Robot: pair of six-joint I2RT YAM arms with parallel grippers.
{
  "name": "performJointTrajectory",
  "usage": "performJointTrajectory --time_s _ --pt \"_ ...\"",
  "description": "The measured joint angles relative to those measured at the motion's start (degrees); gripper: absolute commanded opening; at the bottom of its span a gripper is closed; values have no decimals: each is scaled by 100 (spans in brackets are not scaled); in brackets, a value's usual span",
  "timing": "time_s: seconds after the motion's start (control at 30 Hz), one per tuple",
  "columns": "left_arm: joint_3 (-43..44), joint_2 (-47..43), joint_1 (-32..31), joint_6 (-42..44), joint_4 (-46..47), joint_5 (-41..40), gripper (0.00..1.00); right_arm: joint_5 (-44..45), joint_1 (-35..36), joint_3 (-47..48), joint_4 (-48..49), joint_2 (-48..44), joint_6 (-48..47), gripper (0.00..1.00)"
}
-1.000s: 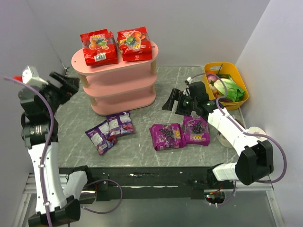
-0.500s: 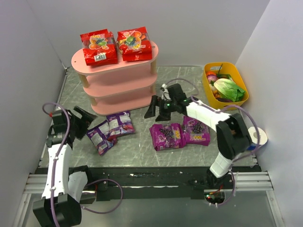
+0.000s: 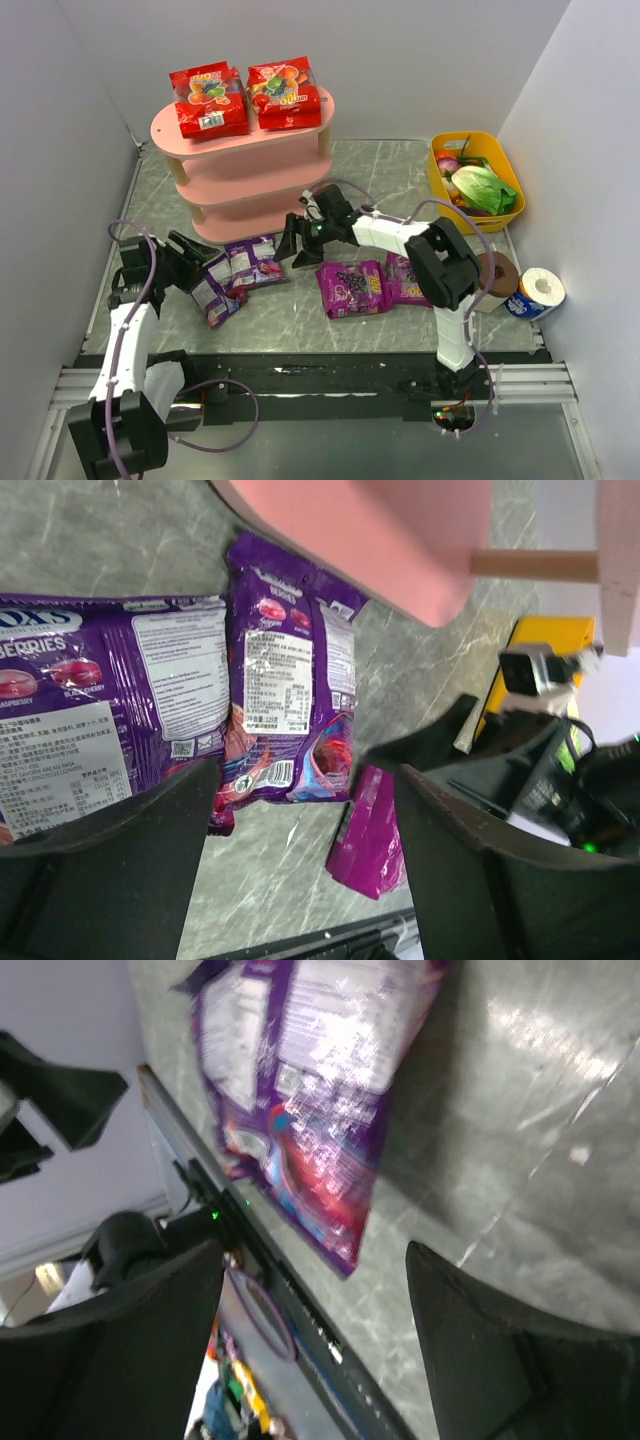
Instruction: Place and organize the candy bags onto the shelf
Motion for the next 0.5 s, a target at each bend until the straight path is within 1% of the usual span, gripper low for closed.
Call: performJointTrajectory --time_s 0.17,0.37,0.43,0.5 --pt "-39 232 -33 4 151 160 76 94 96 308 -98 422 -17 77" --pt "-107 527 -249 2 393 254 79 -48 181 328 44 684 81 75" --pt "-155 619 -350 2 426 262 80 -197 201 334 166 782 164 73" --pt "-205 697 -444 2 457 264 80 -348 201 339 269 894 249 61"
